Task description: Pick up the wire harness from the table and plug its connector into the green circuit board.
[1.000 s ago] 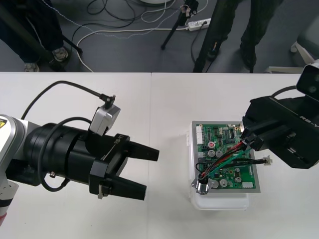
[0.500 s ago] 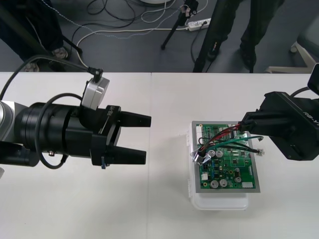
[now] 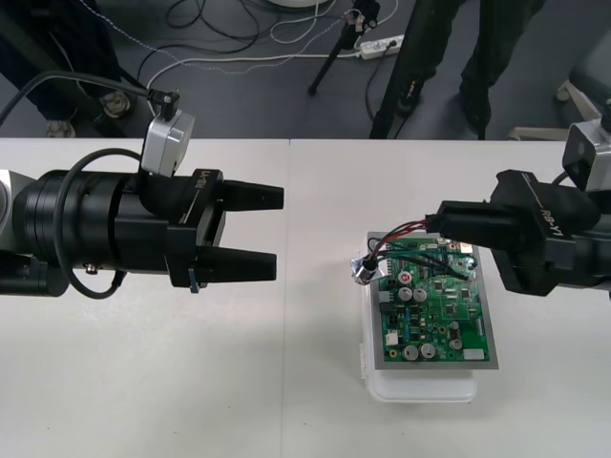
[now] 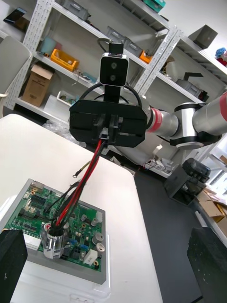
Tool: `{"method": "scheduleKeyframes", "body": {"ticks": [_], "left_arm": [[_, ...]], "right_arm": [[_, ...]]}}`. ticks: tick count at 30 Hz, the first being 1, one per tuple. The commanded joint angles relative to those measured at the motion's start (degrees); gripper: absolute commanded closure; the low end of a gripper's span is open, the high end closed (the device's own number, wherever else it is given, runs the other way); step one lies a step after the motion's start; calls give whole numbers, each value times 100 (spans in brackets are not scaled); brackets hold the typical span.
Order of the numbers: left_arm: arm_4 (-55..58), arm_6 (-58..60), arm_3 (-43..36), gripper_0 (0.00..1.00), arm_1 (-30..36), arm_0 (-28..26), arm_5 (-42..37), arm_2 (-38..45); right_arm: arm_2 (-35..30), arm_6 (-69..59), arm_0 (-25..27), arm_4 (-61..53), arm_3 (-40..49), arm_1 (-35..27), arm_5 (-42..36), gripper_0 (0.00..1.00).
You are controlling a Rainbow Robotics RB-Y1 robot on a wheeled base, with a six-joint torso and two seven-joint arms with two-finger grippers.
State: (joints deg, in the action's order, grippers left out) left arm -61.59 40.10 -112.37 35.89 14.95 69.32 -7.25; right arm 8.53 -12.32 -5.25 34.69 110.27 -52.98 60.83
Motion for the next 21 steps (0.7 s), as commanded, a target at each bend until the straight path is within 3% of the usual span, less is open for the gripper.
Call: {"method": "scheduleKeyframes", "body": {"ticks": [1,12,21], "left_arm": [[77,-538,-48,0,33,193,-270,22],[-90,-766,110,0,-583,184,-270,13],[-195,-890,312,0,-1084,236,337,347]], "right_arm": [[-317,274,156,275,530,-72,-379,100],[-326,301,191,635,996,183,-863,100],[-326,336,191,1338,1189,631,-924,100]]}}
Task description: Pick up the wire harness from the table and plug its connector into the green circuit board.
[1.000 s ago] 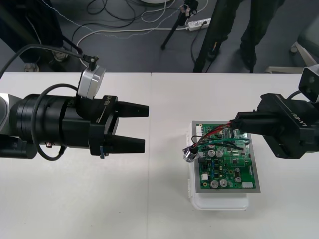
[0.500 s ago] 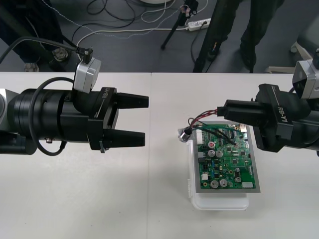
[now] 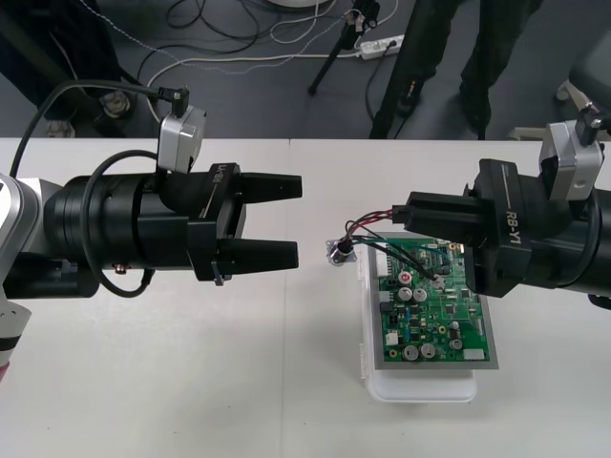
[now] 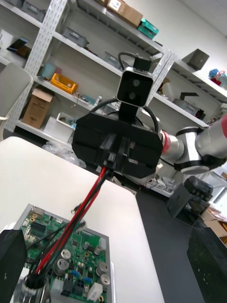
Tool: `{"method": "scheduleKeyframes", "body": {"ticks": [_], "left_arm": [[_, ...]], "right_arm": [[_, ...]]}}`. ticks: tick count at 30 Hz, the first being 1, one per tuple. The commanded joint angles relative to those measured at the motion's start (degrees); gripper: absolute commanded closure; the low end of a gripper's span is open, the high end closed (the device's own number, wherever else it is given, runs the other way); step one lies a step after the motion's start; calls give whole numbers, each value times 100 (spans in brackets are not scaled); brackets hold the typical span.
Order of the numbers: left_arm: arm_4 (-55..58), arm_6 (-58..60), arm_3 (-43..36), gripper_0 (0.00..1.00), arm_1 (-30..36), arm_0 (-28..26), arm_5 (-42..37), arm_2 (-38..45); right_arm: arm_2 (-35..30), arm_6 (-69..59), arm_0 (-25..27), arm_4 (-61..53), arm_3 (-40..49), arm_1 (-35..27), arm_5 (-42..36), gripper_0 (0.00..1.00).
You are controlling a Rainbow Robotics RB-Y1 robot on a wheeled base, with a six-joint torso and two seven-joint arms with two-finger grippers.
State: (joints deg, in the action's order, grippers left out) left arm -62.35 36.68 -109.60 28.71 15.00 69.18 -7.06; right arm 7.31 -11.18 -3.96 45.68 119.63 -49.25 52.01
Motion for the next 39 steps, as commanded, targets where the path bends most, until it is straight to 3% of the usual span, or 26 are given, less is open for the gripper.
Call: {"method": "scheduleKeyframes", "body": {"ticks": [1,19,32,39], "left_arm": [[-146,-556,44,0,-410,231,421,381],[-875,-960,106,0,-1307,310,1678,1084],[-928,-1180,246,0,-1720,328,2030,1181],[-963,-1822,774,0,-2027,451,2082,1295]], "right_arm": [[-204,221,62,284,281,293,-41,100],[-55,256,62,758,571,671,-41,100],[95,379,27,758,597,671,-50,100],[218,458,18,758,597,750,-156,100]]}}
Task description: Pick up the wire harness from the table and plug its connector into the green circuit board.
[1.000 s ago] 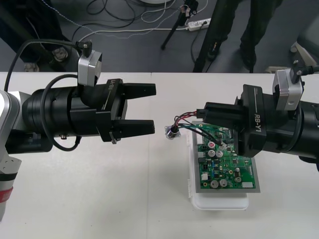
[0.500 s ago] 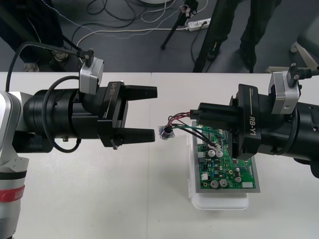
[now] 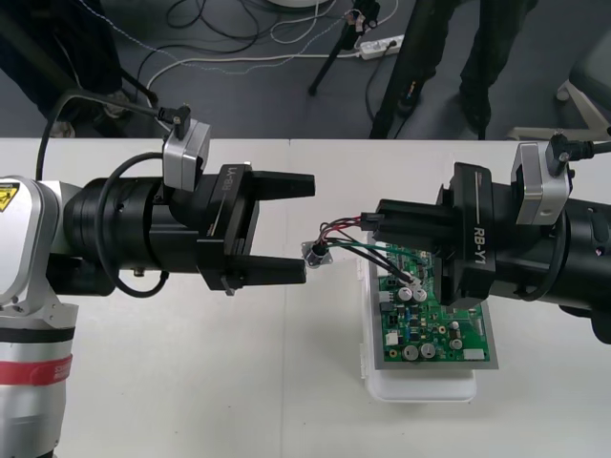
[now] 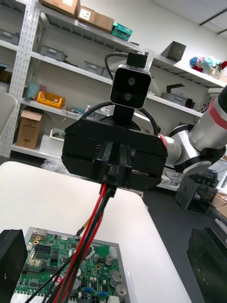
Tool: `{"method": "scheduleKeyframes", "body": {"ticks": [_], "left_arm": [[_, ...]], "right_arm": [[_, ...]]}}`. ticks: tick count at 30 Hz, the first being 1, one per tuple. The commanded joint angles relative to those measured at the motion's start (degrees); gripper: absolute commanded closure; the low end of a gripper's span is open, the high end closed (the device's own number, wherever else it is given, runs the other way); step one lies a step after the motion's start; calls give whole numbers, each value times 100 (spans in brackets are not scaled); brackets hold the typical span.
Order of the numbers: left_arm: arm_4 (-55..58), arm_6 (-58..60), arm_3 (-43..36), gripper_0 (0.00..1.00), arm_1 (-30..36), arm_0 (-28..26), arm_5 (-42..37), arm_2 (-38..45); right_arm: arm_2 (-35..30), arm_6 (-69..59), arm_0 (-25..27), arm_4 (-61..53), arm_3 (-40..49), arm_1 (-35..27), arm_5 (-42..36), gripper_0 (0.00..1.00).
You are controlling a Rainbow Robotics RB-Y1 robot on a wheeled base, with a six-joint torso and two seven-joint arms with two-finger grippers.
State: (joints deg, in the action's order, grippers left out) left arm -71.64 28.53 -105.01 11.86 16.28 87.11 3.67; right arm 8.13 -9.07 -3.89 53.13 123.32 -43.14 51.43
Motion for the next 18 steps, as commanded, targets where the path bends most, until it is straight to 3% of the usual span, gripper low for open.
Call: {"method": "scheduleKeyframes", "body": {"ticks": [1,18], "left_arm": [[-61,-1096,393,0,-386,349,289,248],[-122,-1535,446,0,-650,613,289,274]], "right_arm": [[137,266,11,13,227,157,-99,100],[128,441,11,-145,227,368,-99,100]]}}
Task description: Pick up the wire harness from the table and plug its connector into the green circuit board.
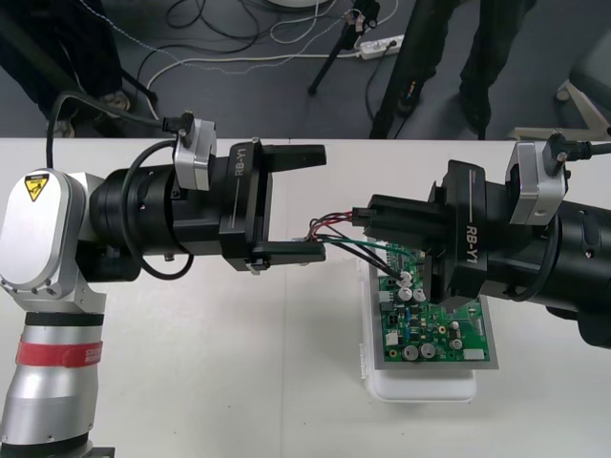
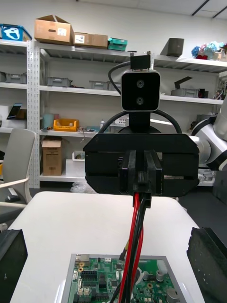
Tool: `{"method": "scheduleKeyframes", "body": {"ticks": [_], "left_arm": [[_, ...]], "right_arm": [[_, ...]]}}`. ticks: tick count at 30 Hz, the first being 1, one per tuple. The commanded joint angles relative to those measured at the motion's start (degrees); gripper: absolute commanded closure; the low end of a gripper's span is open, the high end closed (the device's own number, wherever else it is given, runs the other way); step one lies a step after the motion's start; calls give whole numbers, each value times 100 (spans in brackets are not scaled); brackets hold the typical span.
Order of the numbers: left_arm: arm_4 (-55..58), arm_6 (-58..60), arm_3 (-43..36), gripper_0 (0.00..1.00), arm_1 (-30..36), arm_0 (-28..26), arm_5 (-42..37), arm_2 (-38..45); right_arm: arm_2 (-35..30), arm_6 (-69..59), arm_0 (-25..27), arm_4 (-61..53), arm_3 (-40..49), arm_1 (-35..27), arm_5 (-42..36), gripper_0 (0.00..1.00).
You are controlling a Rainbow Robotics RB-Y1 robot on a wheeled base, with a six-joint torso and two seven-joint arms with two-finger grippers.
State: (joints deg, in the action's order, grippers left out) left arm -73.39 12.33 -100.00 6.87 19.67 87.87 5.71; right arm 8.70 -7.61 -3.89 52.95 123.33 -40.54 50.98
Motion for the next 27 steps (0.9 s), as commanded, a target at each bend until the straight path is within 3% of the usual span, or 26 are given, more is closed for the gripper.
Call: {"method": "scheduleKeyframes", "body": {"ticks": [1,27], "left_arm": [[53,76,-46,0,-151,283,213,53],[255,85,-55,0,-151,310,213,-325]], "right_arm": [[79,304,11,-136,226,108,-53,100],[79,366,11,-162,217,134,-71,100]]}}
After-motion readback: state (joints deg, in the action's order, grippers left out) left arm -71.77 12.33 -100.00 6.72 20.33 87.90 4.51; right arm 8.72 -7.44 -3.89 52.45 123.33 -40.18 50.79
